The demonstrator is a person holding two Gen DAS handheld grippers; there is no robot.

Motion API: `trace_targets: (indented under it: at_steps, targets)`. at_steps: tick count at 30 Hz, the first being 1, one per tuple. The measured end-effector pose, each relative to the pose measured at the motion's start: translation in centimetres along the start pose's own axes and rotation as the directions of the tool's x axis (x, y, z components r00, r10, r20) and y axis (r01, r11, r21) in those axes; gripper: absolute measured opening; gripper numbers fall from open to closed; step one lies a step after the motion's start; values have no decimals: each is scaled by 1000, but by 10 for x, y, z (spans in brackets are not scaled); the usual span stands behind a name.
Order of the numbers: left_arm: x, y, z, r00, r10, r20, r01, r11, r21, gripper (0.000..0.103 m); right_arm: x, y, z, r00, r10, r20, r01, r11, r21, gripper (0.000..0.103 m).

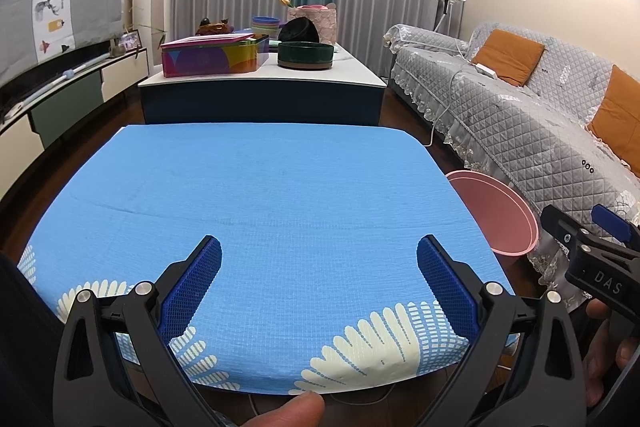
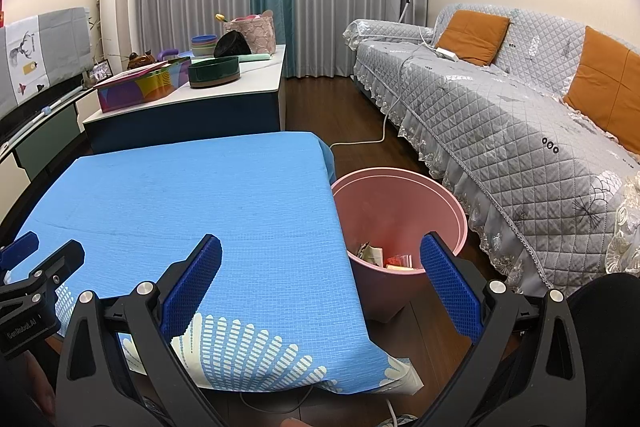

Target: Collect trash

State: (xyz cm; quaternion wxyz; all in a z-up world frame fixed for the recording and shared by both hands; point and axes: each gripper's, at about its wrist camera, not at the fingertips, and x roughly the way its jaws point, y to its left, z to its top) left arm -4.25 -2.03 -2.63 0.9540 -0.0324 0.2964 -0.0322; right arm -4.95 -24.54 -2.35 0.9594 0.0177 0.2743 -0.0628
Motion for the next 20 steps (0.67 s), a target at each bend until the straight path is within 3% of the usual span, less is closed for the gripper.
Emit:
trace_targets:
  at_steps: [20]
  targets:
    - [4, 5, 2, 1000, 10, -5, -10, 1000, 9, 95, 0, 1, 0, 1000, 1, -2, -1, 1000, -5, 98]
